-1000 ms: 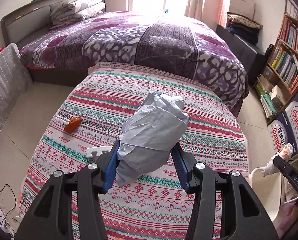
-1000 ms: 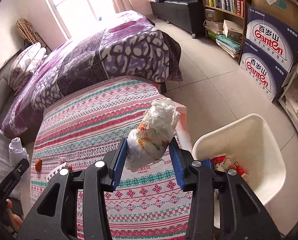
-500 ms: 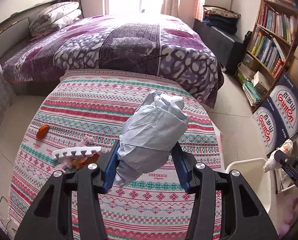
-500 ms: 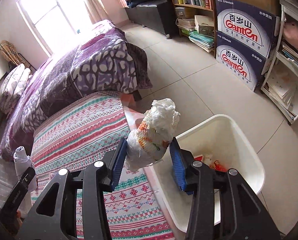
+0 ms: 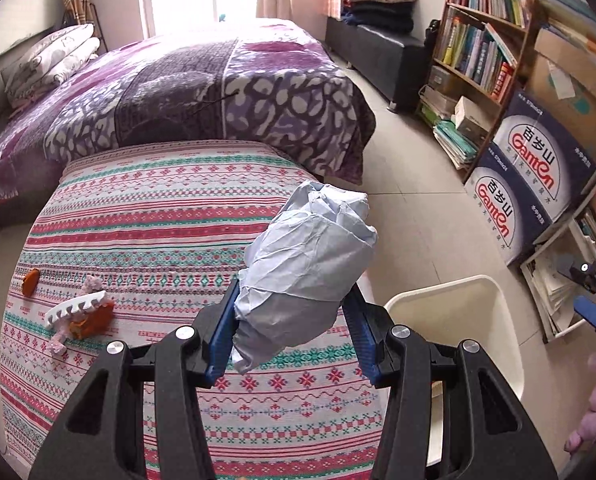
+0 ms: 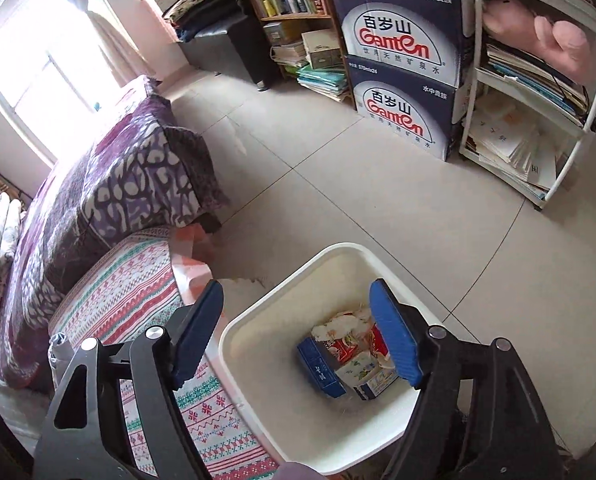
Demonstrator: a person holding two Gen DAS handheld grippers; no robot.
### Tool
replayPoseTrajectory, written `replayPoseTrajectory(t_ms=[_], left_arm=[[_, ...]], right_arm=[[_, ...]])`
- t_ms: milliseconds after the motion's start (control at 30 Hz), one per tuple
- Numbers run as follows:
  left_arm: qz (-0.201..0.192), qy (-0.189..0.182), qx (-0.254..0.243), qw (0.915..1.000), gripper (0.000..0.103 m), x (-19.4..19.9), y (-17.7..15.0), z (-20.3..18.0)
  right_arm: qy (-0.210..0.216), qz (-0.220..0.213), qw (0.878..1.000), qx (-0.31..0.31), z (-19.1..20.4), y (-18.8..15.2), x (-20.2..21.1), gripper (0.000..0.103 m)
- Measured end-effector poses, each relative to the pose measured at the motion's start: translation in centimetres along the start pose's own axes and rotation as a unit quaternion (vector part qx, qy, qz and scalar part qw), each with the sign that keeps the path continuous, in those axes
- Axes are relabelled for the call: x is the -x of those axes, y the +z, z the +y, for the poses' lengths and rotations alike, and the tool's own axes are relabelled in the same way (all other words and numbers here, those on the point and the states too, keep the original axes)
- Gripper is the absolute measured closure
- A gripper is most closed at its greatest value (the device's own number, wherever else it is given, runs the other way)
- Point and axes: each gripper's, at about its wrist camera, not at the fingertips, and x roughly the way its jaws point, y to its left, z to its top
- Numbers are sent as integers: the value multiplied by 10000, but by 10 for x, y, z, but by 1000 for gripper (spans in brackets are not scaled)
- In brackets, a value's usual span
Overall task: Collect trash
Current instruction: 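Carry both items over the cream bin and open both tools to drop them, then grasp the orange peel with the left tool while the right tool grasps the white foam strip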
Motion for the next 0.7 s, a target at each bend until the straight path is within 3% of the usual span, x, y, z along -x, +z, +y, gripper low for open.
replayPoseTrajectory(t_ms=[500, 600, 700], left_arm=[[427, -1042, -431, 9927, 50, -21, -14, -97], [487, -1354, -533, 9882, 47, -20, -20, -112], [411, -1490, -714, 9854, 34, -13, -24, -126]], right_arm=[[-405, -212, 9975, -538, -65, 23, 8, 22], [-482, -275, 9966, -609, -73, 25, 10, 18], [-562, -344, 9956, -667, -79, 27, 12, 16]])
